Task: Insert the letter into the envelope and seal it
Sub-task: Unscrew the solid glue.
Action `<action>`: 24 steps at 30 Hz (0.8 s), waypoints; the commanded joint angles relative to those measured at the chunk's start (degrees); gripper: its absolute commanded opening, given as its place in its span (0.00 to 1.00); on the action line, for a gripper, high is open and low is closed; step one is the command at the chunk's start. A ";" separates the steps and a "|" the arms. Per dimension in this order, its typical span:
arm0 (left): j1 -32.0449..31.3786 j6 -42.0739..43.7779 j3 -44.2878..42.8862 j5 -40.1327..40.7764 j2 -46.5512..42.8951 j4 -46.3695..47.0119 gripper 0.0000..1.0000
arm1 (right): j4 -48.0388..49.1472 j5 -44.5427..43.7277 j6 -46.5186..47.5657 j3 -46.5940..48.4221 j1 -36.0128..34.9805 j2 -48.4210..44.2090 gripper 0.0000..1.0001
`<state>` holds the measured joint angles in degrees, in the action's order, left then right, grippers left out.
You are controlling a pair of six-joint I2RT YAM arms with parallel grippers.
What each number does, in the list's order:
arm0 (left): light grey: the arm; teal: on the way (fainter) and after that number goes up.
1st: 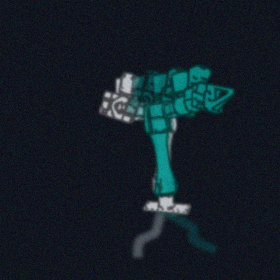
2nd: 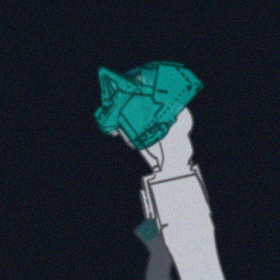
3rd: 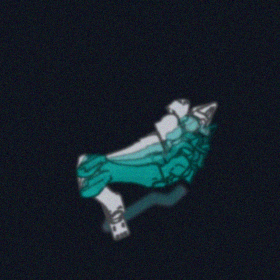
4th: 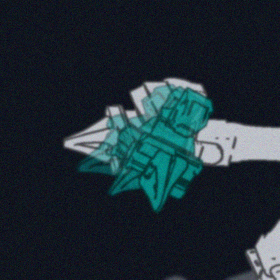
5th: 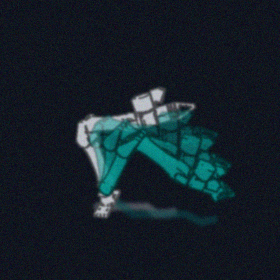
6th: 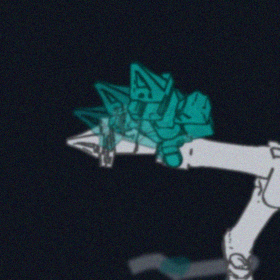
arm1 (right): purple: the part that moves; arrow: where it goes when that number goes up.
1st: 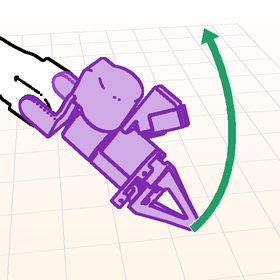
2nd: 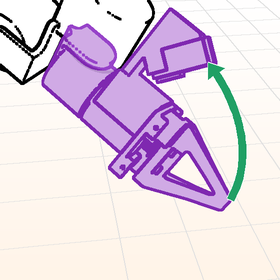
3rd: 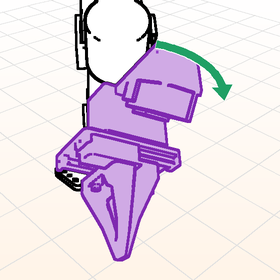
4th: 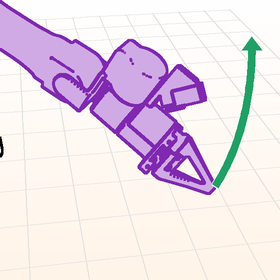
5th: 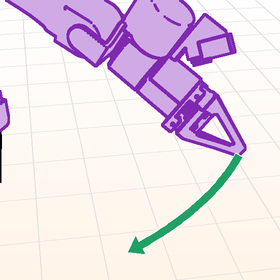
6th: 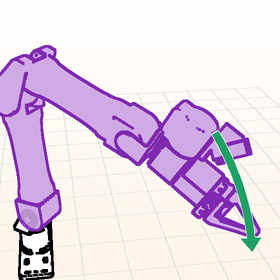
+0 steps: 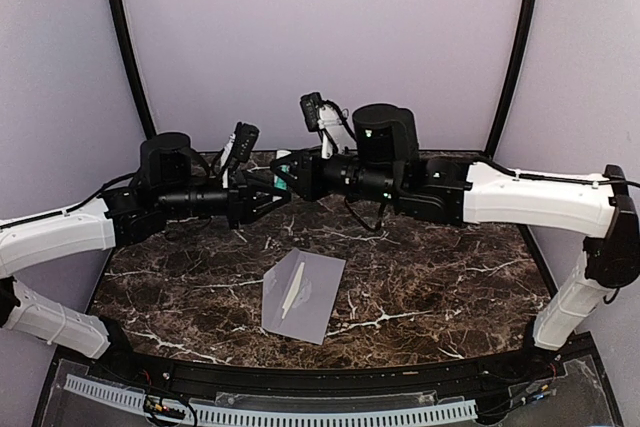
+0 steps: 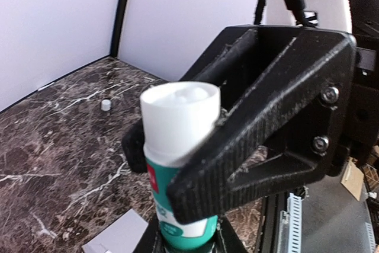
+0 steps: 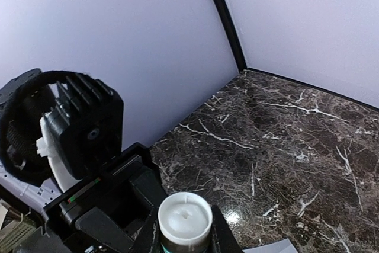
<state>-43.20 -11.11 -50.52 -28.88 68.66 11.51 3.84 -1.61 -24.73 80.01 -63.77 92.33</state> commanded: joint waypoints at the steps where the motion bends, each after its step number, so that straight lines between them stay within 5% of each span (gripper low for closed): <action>1: -1.58 4.64 -1.79 12.95 0.42 -4.09 0.00 | -3.30 -11.95 -3.74 4.45 -3.19 3.72 0.00; 7: -1.55 4.59 -2.13 10.55 0.54 -3.74 0.04 | -3.23 -13.55 -3.64 4.93 -3.56 3.88 0.00; 10: -1.59 4.27 -2.06 3.97 0.35 -2.22 0.40 | -1.77 -12.69 -3.37 3.25 -3.07 2.03 0.00; 14: -1.54 3.24 -1.93 -5.10 0.58 0.18 0.70 | 1.10 -6.32 -4.02 0.50 -0.55 -0.77 0.00; 24: -1.49 -0.42 -2.82 -21.69 2.70 4.08 0.72 | 12.26 19.59 -7.28 -6.52 6.38 -6.34 0.00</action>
<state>-44.29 -9.50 -51.83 -40.53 71.09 12.64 7.68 7.99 -31.00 74.41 -58.98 88.31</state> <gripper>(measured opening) 0.740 0.185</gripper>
